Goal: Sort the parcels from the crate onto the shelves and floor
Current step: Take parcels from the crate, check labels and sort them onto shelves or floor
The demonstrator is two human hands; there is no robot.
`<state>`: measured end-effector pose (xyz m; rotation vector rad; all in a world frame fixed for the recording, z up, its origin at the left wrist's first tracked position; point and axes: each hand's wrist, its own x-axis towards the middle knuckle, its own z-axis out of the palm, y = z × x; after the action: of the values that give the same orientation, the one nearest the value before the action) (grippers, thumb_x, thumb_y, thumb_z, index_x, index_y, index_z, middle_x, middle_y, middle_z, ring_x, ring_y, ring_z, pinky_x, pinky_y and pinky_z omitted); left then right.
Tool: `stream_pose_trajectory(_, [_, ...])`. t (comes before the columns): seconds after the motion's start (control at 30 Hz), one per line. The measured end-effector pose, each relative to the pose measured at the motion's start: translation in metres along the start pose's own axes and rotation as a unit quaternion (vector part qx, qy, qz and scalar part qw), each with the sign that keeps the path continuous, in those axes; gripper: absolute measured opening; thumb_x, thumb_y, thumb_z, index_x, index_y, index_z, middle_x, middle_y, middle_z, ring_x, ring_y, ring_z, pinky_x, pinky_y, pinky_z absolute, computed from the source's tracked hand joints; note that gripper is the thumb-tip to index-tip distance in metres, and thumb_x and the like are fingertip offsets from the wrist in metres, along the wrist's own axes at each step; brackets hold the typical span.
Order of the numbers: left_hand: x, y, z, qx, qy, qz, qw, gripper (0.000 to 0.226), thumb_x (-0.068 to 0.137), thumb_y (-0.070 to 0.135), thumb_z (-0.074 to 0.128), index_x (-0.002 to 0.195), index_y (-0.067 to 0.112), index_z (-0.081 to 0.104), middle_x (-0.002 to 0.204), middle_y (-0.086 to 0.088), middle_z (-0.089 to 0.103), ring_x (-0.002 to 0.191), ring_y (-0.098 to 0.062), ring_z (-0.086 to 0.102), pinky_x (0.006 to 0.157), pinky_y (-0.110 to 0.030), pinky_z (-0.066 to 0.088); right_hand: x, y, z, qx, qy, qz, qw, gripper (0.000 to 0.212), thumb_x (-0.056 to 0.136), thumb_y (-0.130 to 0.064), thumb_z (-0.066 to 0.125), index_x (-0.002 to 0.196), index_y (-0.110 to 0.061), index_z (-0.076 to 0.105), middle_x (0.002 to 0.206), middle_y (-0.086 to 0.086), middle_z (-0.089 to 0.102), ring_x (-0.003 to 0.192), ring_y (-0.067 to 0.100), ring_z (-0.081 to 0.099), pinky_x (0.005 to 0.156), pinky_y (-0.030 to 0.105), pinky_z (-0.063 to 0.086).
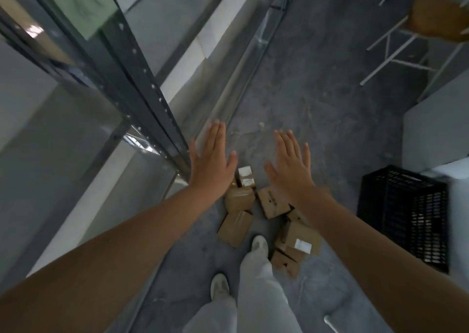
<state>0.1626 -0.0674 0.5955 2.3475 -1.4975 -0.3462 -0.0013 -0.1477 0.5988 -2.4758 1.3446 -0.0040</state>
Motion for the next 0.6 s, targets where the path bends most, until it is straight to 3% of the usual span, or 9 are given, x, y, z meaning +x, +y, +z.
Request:
stream_pose_trajectory(0.23, [0.037, -0.065, 0.178, 0.003, -0.097, -0.122, 0.988, 0.064, 0.103, 0.032, 0.037, 0.157, 0.016, 0.007, 0.165, 0.001, 0.005, 0.151, -0.012, 0.002, 0.121, -0.051, 0.000, 0.044, 0.090, 0.182, -0.077, -0.166, 0.001, 0.983, 0.064, 0.104, -0.036, 0.024, 0.156, -0.015, -0.006, 0.165, 0.002, -0.002, 0.151, 0.017, -0.012, 0.122, 0.050, -0.004])
stream_pose_trajectory(0.4, [0.062, -0.130, 0.322, -0.004, -0.146, -0.208, 0.967, 0.057, 0.104, 0.030, 0.034, 0.155, 0.013, 0.015, 0.164, -0.002, 0.011, 0.151, -0.014, 0.005, 0.121, -0.051, 0.005, 0.082, 0.150, 0.313, -0.023, -0.235, 0.044, 0.971, 0.062, 0.103, -0.036, 0.032, 0.156, -0.018, 0.005, 0.164, -0.001, 0.006, 0.152, 0.016, -0.004, 0.123, 0.046, 0.000])
stream_pose_trajectory(0.47, [0.062, -0.158, 0.380, -0.009, -0.155, -0.239, 0.959, 0.050, 0.104, 0.030, 0.032, 0.150, 0.010, 0.028, 0.159, -0.008, 0.027, 0.148, -0.021, 0.020, 0.119, -0.052, 0.013, 0.102, 0.171, 0.366, 0.005, -0.252, 0.067, 0.965, 0.058, 0.104, -0.033, 0.035, 0.155, -0.017, 0.013, 0.163, 0.002, 0.013, 0.151, 0.018, 0.004, 0.122, 0.044, 0.006])
stream_pose_trajectory(0.53, [0.059, -0.183, 0.438, -0.038, -0.157, -0.274, 0.948, 0.043, 0.102, 0.032, 0.031, 0.133, 0.006, 0.044, 0.140, -0.014, 0.048, 0.133, -0.030, 0.041, 0.111, -0.054, 0.027, 0.124, 0.187, 0.421, 0.029, -0.255, 0.085, 0.963, 0.053, 0.104, -0.030, 0.037, 0.152, -0.013, 0.023, 0.160, 0.007, 0.023, 0.149, 0.023, 0.016, 0.118, 0.041, 0.016])
stream_pose_trajectory(0.6, [0.054, -0.199, 0.486, -0.110, -0.161, -0.340, 0.920, 0.037, 0.104, 0.032, 0.032, 0.122, 0.005, 0.050, 0.124, -0.015, 0.056, 0.118, -0.034, 0.052, 0.103, -0.048, 0.037, 0.141, 0.196, 0.473, 0.048, -0.275, 0.101, 0.955, 0.050, 0.105, -0.029, 0.037, 0.151, -0.012, 0.026, 0.157, 0.009, 0.027, 0.146, 0.025, 0.023, 0.116, 0.040, 0.019])
